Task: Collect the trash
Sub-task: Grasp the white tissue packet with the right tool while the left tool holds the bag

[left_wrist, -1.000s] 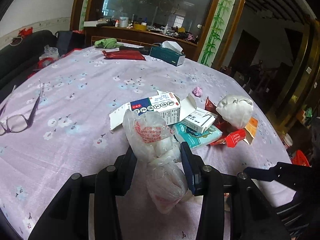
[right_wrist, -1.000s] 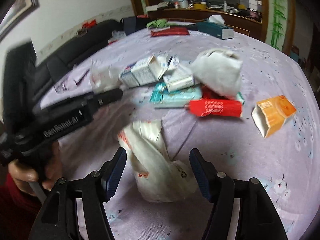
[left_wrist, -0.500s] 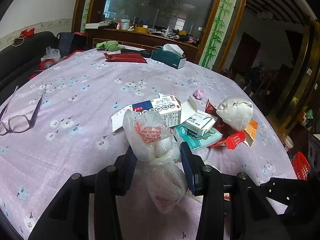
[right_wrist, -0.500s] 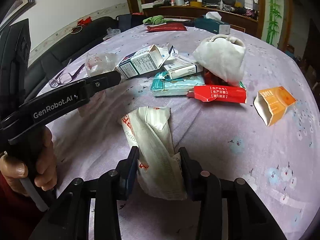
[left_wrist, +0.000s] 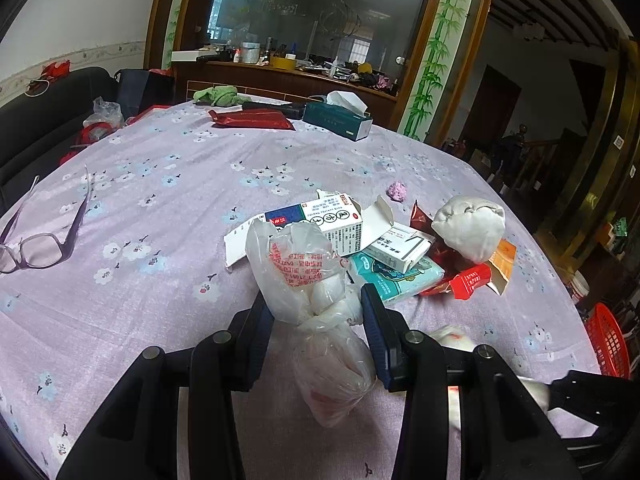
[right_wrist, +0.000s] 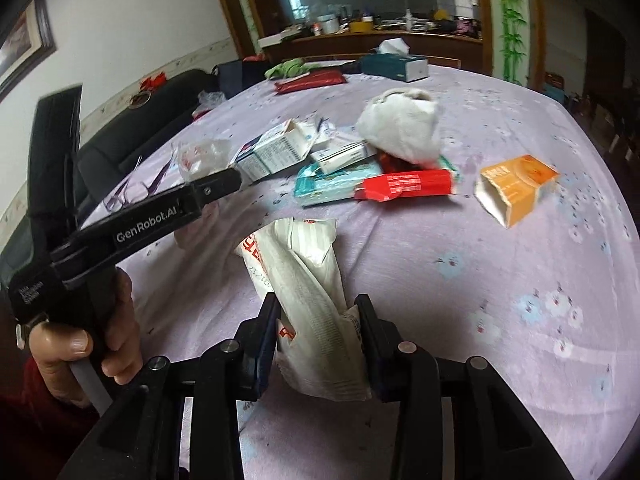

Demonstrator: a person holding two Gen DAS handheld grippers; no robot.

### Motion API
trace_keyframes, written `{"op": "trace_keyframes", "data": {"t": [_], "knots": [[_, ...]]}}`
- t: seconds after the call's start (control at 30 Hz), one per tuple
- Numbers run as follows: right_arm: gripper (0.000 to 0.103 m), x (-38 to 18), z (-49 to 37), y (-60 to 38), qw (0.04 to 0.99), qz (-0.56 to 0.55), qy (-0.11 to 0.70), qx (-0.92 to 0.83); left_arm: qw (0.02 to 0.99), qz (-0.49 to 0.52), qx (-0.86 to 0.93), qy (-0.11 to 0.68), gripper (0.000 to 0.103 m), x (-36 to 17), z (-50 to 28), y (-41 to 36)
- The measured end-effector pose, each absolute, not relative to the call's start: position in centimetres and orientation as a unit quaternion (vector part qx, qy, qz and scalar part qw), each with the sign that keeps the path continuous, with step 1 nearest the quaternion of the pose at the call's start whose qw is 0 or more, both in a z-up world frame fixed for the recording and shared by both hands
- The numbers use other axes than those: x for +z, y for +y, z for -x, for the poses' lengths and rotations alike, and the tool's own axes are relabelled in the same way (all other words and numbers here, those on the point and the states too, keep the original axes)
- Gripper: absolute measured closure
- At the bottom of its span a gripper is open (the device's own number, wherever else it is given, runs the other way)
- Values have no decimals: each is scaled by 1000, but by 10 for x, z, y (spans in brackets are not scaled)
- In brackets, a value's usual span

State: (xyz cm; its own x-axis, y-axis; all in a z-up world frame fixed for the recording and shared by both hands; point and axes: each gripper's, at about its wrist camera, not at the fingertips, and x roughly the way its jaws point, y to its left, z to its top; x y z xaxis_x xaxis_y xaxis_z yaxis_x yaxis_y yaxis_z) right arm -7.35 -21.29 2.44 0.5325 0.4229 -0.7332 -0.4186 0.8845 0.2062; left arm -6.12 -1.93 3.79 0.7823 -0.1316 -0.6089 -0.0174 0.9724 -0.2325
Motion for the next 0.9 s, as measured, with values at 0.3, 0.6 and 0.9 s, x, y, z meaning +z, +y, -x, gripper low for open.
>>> {"op": "trace_keyframes", "data": {"t": [0.3,0.6,0.9], "knots": [[62,35,82,-234,887,-41,410,211,940,107,-22,325,61,40,64,-20],[62,43,93,-247,893,-56,398,200,943,90,-14,321,61,43,71,-25],[62,48,99,-259,897,-68,391,196,949,67,-6,307,61,52,79,-36]]}}
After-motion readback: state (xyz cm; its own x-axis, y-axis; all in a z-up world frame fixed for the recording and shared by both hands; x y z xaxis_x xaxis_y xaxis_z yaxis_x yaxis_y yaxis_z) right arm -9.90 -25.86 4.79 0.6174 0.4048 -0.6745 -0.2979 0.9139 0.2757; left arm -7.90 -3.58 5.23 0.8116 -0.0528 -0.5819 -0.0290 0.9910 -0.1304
